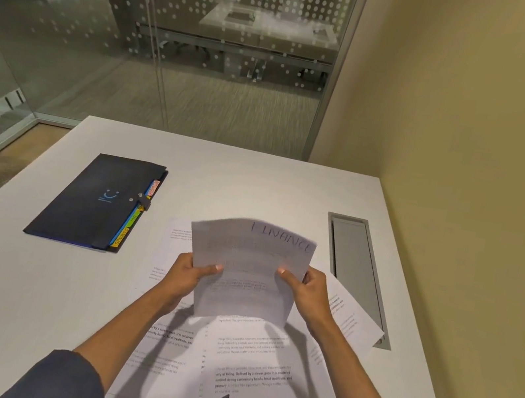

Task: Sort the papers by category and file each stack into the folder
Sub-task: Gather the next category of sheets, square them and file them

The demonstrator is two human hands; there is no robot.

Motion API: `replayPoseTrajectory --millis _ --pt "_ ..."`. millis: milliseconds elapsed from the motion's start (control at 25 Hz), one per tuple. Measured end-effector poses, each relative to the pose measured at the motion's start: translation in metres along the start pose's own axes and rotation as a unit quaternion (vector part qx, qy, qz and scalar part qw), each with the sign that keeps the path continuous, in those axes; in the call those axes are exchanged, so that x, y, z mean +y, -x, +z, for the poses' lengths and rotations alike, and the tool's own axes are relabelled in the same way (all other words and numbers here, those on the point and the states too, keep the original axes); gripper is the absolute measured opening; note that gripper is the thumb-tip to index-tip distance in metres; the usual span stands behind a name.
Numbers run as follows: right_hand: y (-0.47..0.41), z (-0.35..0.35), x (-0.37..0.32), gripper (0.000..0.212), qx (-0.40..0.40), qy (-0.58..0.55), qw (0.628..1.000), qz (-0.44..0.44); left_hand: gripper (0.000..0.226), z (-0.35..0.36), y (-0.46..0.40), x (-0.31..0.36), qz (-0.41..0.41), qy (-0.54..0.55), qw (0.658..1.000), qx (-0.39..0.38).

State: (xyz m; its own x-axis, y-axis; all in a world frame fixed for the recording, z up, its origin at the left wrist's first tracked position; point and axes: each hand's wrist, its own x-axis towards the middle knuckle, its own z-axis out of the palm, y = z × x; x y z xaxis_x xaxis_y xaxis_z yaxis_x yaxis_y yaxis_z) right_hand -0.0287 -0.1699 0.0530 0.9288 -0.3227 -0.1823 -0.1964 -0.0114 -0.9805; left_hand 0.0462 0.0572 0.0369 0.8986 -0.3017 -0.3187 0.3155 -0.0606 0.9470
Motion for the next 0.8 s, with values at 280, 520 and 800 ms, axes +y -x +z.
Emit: replayPoseTrajectory --millis 280,520,800 --pt "0.002 0.003 0.015 0.020 -0.033 0.046 0.998 0.005 0.012 0.002 0.004 -0.007 -0.018 -0.004 1.000 0.024" --pt "0.005 0.006 0.003 0.017 -0.001 -0.019 1.000 -0.005 0.026 0.000 0.005 0.025 -0.032 0.065 0.997 0.003" --pt "0.003 0.006 -0.023 0.017 -0.025 -0.081 0.996 0.032 0.051 -0.002 -0.002 0.100 -0.023 0.253 0.965 -0.064"
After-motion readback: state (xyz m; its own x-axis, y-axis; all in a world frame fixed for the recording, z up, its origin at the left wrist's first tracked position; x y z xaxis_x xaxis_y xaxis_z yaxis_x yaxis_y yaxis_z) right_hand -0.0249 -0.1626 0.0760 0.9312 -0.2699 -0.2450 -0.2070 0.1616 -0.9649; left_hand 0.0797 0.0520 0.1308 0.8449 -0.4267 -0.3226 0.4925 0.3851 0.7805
